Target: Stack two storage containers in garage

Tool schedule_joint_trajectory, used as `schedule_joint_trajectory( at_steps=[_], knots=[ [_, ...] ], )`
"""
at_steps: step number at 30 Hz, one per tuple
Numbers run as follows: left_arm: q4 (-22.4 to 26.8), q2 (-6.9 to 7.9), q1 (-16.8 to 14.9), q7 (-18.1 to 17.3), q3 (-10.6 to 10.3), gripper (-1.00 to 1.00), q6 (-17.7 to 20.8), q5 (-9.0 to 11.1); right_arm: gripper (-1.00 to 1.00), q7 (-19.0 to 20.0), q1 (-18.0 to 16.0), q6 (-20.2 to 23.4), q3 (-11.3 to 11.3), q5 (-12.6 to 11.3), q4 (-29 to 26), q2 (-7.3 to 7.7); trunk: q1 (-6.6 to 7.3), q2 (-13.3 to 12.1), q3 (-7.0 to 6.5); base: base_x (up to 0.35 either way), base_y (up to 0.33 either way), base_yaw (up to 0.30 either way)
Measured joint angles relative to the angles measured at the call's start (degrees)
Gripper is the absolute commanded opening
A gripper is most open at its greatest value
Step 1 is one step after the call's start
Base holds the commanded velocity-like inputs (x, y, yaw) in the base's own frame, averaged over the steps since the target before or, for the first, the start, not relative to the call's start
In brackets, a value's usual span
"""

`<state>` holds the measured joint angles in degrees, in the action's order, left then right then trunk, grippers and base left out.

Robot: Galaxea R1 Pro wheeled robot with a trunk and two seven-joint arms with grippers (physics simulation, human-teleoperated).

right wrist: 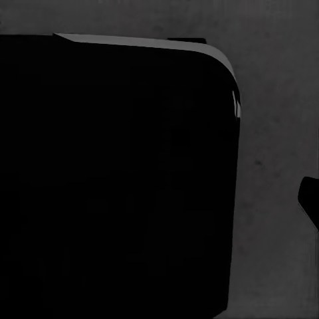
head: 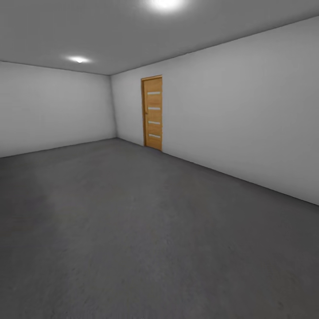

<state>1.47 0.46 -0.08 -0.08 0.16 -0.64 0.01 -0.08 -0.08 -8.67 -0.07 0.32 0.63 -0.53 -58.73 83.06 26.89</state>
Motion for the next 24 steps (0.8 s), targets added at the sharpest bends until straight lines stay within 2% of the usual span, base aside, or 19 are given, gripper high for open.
schedule_joint_trajectory(
  at_steps=[16, 24],
  knots=[
    [0.0, -0.02, 0.0, 0.0, 0.0, 1.0, 0.0, 0.0, 1.0, 0.3, 0.0, 0.1, 0.2, 0.2, 0.0, 0.0, 0.0, 0.0, 0.0, 0.0, 0.0, 0.296],
    [0.0, -0.02, 0.0, 0.0, 0.0, 1.0, 0.0, 0.0, 1.0, 0.6, 0.0, 0.1, -0.1, -0.1, 0.0, -0.1, 0.0, 0.0, -0.04, 0.0, 0.0, 0.05]
  ],
)
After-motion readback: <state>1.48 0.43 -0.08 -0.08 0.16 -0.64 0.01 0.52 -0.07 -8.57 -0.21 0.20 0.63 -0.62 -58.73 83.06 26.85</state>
